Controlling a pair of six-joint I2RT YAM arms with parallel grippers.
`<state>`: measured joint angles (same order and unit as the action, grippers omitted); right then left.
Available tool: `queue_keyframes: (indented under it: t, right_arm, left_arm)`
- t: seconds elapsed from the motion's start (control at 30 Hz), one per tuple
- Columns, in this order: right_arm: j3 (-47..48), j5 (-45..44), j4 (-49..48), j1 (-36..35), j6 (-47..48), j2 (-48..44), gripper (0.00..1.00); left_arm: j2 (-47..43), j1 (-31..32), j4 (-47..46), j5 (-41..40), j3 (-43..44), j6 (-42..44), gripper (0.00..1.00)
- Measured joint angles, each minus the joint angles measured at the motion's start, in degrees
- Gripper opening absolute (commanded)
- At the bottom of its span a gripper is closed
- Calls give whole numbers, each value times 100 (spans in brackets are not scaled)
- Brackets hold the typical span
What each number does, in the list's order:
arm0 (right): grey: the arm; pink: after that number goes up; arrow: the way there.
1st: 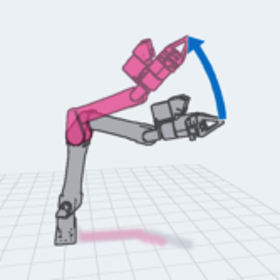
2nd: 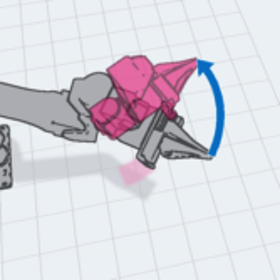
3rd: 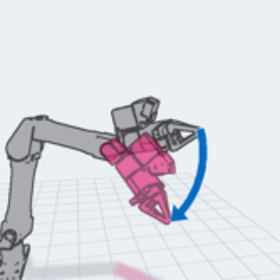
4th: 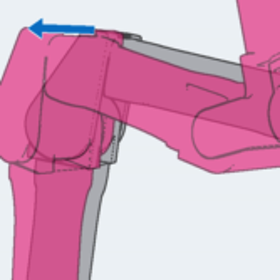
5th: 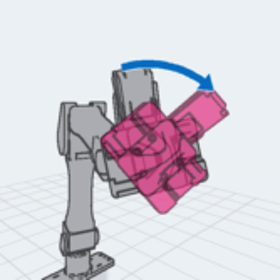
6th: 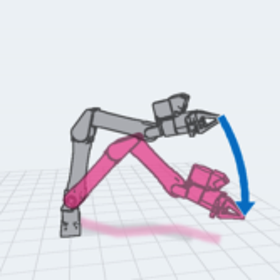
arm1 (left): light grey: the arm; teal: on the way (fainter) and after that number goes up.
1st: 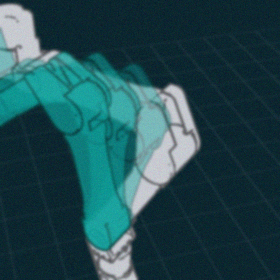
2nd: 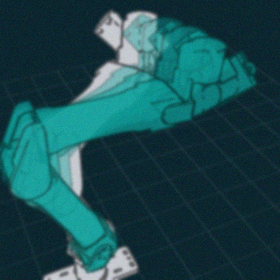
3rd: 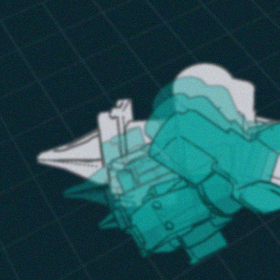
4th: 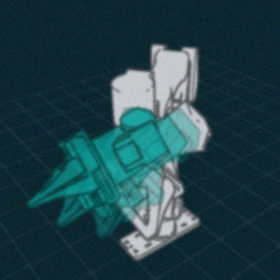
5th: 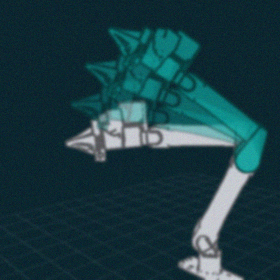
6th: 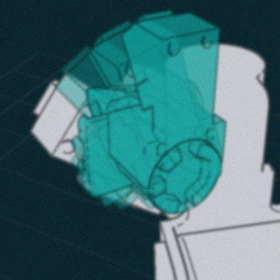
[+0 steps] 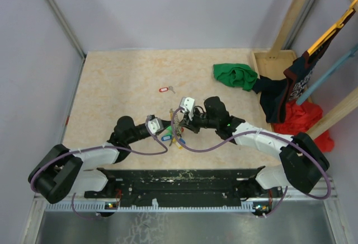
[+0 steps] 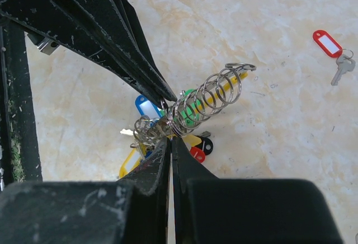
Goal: Put the keys on the keyring
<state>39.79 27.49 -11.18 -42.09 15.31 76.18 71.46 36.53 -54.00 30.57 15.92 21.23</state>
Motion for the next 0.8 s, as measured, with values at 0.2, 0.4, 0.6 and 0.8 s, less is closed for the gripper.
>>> queue_keyframes:
  t: [0.2, 0.4, 0.6, 0.8]
  right_arm:
    - [0, -44, 0, 0, 13, 0, 0]
    - [22, -168, 195, 0, -96, 0, 0]
    - [546, -901, 1733, 0, -833, 0, 0]
    - [719, -1388, 3169, -2, -1792, -24, 0]
  left_arm:
    - [2, -4, 0, 55, 0, -2, 0]
    - [46, -13, 2, -13, 2, -7, 0]
    - [192, -28, 4, -485, 50, -61, 0]
    - [203, -28, 2, -953, 61, -90, 0]
